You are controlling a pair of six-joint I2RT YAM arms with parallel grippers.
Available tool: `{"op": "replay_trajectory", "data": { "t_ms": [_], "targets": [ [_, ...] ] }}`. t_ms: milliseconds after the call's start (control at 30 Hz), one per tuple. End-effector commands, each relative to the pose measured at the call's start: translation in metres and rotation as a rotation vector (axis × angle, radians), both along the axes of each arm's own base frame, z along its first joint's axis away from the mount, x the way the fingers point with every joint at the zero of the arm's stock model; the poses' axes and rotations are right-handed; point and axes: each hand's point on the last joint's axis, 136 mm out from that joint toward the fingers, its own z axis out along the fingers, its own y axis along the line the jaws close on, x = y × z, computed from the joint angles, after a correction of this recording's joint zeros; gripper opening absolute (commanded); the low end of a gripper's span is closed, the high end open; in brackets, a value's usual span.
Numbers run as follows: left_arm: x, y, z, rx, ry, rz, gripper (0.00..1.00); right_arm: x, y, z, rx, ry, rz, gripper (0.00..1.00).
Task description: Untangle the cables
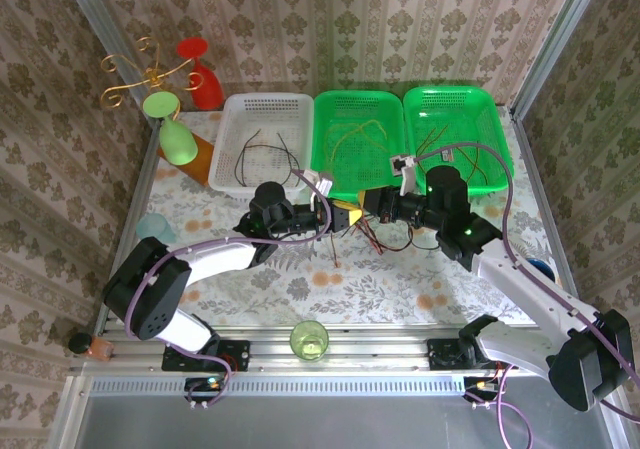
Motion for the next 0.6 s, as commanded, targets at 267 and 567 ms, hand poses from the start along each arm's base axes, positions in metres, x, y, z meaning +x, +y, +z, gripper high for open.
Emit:
{"op": "replay_trajectory", "data": {
  "t_ms": [267,567],
  "targets": [
    [0.006,0.002,0.015,-0.019,-0.028,0.011,0.00,-0.015,-0.013,0.023,0.012,-0.056,0.030,0.36],
    [0.006,0.003,0.016,-0.021,-0.025,0.007,0.00,-0.015,-0.001,0.012,0.036,-0.035,0.101,0.39]
  ]
}}
